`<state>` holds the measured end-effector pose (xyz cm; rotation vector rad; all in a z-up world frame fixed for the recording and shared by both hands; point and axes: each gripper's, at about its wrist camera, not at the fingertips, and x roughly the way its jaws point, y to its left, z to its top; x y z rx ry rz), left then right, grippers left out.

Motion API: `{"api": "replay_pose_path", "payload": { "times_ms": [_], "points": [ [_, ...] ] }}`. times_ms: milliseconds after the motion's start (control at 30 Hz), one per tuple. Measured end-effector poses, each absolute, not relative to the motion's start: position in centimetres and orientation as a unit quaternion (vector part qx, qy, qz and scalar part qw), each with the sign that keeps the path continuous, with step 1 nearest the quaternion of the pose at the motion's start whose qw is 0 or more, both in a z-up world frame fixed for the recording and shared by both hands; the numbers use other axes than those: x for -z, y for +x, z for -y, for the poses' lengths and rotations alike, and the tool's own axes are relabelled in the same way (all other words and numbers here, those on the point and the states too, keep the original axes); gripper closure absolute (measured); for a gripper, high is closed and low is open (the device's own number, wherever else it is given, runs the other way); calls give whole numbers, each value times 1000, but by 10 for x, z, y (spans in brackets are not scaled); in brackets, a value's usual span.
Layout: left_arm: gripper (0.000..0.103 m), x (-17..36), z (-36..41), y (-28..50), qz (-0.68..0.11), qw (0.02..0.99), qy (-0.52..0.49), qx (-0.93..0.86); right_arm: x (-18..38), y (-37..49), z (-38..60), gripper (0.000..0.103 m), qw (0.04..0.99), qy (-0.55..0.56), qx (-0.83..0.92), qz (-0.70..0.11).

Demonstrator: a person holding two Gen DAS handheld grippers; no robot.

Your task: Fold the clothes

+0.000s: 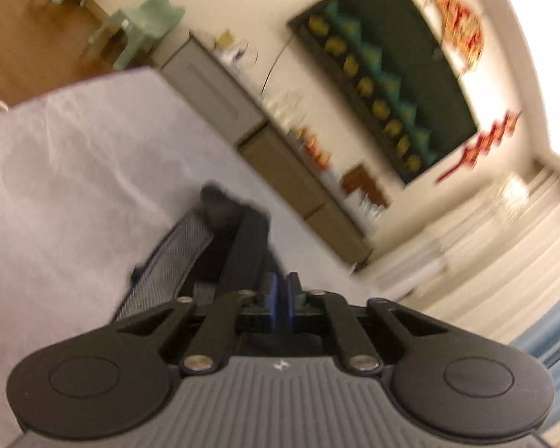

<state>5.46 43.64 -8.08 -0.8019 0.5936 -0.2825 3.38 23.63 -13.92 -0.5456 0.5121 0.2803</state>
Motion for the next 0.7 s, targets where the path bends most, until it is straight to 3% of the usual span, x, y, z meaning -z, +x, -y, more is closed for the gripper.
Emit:
{"api": "replay_pose_path", "payload": {
  "times_ms": [33,133,267,500,600,667,700],
  "points": [
    [91,82,-431,58,-292,866,-381,137,138,28,-250,56,915,-302,-144,-226],
    [89,87,-421,62,-310,858,-386,136,137,12,-287,56,884,-402,-168,-168],
    [76,97,-419,77,-323,847,-405,119,147,8,-323,56,824,-509,-210,-135],
    [71,103,-436,95,-314,830,-453,87,203,40,-374,51,686,-670,-259,-115],
    [68,103,-439,96,-313,829,-455,87,206,59,-386,55,680,-672,-262,-134],
    [65,103,-440,96,-313,830,-454,89,194,73,-390,69,699,-643,-266,-166],
    [62,104,-440,96,-314,830,-451,91,184,80,-390,81,718,-615,-270,-182]
  ]
}}
